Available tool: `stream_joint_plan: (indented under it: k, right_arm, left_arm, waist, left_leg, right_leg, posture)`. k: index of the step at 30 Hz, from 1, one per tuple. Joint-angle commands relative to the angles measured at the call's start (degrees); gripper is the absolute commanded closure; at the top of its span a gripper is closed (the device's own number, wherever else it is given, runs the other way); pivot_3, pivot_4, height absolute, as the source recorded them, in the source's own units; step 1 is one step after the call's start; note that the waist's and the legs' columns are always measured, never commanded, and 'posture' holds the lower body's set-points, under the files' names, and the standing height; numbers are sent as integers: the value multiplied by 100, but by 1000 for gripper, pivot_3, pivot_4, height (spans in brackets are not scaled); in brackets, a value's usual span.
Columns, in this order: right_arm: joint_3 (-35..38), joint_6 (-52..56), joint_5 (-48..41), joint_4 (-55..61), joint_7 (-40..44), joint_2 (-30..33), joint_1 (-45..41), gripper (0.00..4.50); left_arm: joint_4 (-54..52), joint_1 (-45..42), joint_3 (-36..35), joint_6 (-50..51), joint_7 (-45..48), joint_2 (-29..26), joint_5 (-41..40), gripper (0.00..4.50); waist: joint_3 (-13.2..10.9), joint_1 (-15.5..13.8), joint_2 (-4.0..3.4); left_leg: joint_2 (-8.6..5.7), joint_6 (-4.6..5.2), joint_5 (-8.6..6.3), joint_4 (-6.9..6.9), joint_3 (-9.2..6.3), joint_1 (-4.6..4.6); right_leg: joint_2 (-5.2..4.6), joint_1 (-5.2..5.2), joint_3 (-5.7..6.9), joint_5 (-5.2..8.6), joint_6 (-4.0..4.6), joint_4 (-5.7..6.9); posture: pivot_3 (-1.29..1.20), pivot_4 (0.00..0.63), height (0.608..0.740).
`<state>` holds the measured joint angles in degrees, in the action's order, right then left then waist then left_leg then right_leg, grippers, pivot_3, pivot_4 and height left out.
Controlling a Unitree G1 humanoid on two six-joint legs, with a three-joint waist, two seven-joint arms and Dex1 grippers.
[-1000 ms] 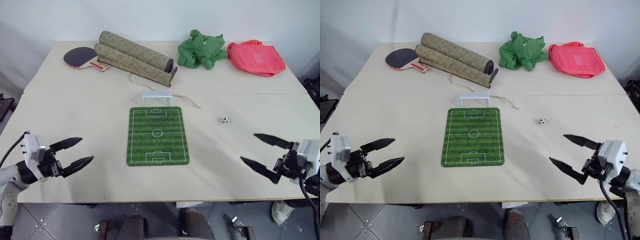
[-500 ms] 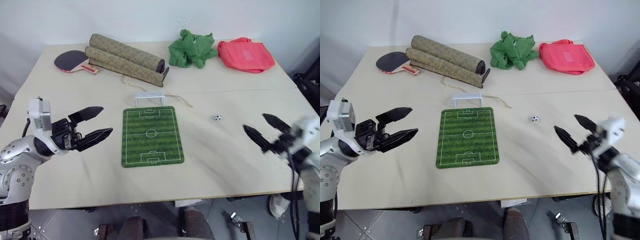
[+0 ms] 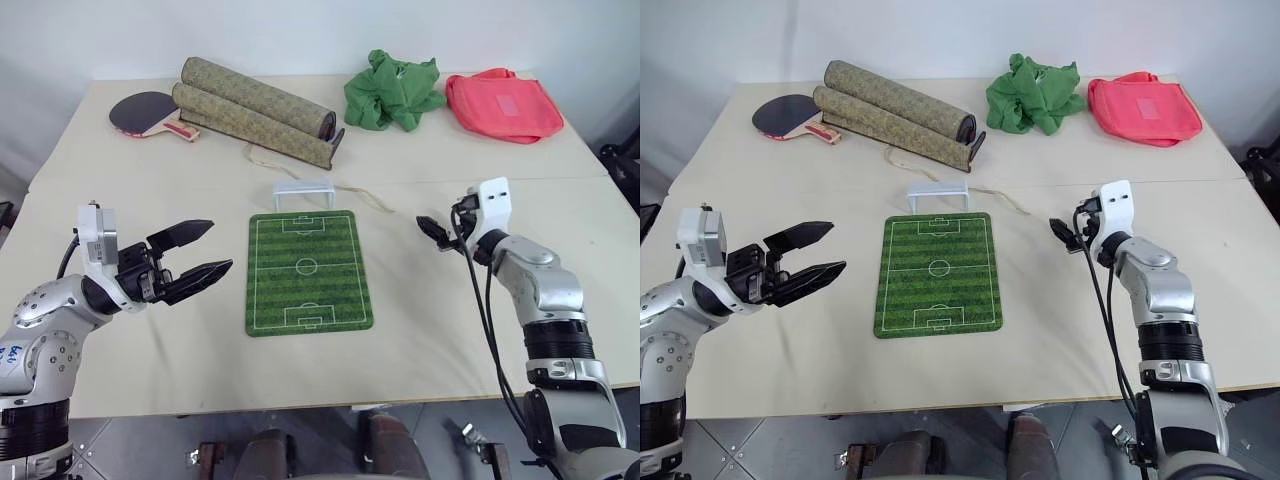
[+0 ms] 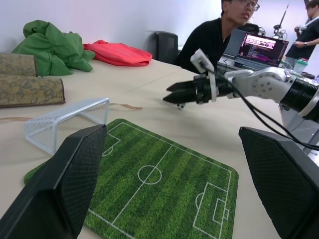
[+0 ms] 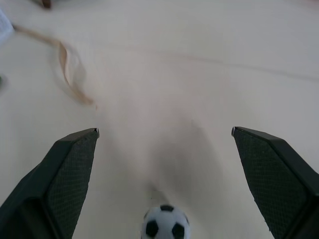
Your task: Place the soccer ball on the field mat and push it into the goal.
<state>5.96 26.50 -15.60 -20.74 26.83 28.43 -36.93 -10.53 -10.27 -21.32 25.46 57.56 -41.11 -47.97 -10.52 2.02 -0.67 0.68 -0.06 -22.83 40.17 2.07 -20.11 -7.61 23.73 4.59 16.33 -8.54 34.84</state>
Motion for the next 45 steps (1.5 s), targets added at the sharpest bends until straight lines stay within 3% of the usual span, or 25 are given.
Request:
stream_joint_plan:
  k: [1, 6, 17, 20, 23, 25, 30, 36, 45]
  right_arm:
    - [73, -144, 107, -36, 3, 24, -37, 32]
    - [49, -148, 102, 166, 157, -19, 229, 32]
    - [143, -656, 74, 228, 234, -213, 525, 3682]
    - [202, -913, -119, 256, 520, -287, 488, 3669]
    - [-51, -1131, -800, 1014, 1865, -417, 377, 3669]
    - [-479, -1294, -859, 1346, 2712, -370, 300, 3669]
    - [-1910, -866, -431, 1769, 3819, -309, -13, 3669]
    - [-3061, -1285, 368, 1608, 4240, -463, -45, 3669]
    - [-3042, -1511, 682, 1009, 3924, -917, -126, 3669]
  left_arm:
    - [-212, 161, -192, -61, -8, 0, -29, 0]
    - [-218, 216, -236, -70, -30, -24, -43, 0]
    - [-160, 178, -245, -34, -1, -68, -32, 0]
    - [-144, 241, -267, -44, 28, -77, -19, 0]
    - [8, 405, -298, -201, 245, -130, 124, 0]
    - [203, 532, -301, -463, 485, -155, 314, 0]
    - [790, 829, -173, -1294, 1246, -237, 872, 0]
    - [924, 1165, 16, -2055, 2052, -307, 1235, 0]
    - [976, 1266, 112, -2333, 2101, -218, 1368, 0]
  waist:
    - [0, 11, 0]
    - [0, -10, 0]
    - [0, -7, 0]
    - [0, -3, 0]
    - [-1, 13, -1]
    - [-2, 69, -3]
    - [-1, 110, -1]
    - [-1, 89, -1]
    - [0, 117, 1]
  left_leg:
    - [0, 0, 0, 0, 1, 0]
    - [4, -1, 1, 9, 2, 0]
    - [6, -2, 1, 19, 4, 2]
    - [6, -2, 1, 21, 4, 1]
    - [7, -2, 1, 20, 4, 1]
    - [10, -2, 1, 20, 6, 1]
    - [10, -3, 2, 25, 5, 4]
    - [4, -3, 1, 32, 0, 0]
    - [9, -2, 1, 39, 0, -1]
  right_leg:
    - [0, 0, 0, 0, 0, -1]
    - [1, -2, 0, 0, -1, 0]
    - [2, -4, -2, -1, -2, 7]
    - [2, -3, -3, -1, -2, 7]
    - [4, -3, -2, -1, -2, 6]
    - [6, -2, -2, -1, -2, 5]
    - [7, -5, -1, -1, -2, 9]
    - [0, -4, 4, -1, -2, 13]
    - [3, -5, 6, -1, -2, 18]
  posture:
    - [0, 150, 740]
    - [0, 150, 740]
    - [0, 150, 740]
    - [0, 150, 740]
    - [0, 150, 740]
    - [0, 150, 740]
    - [0, 150, 740]
    - [0, 150, 740]
    - [0, 150, 740]
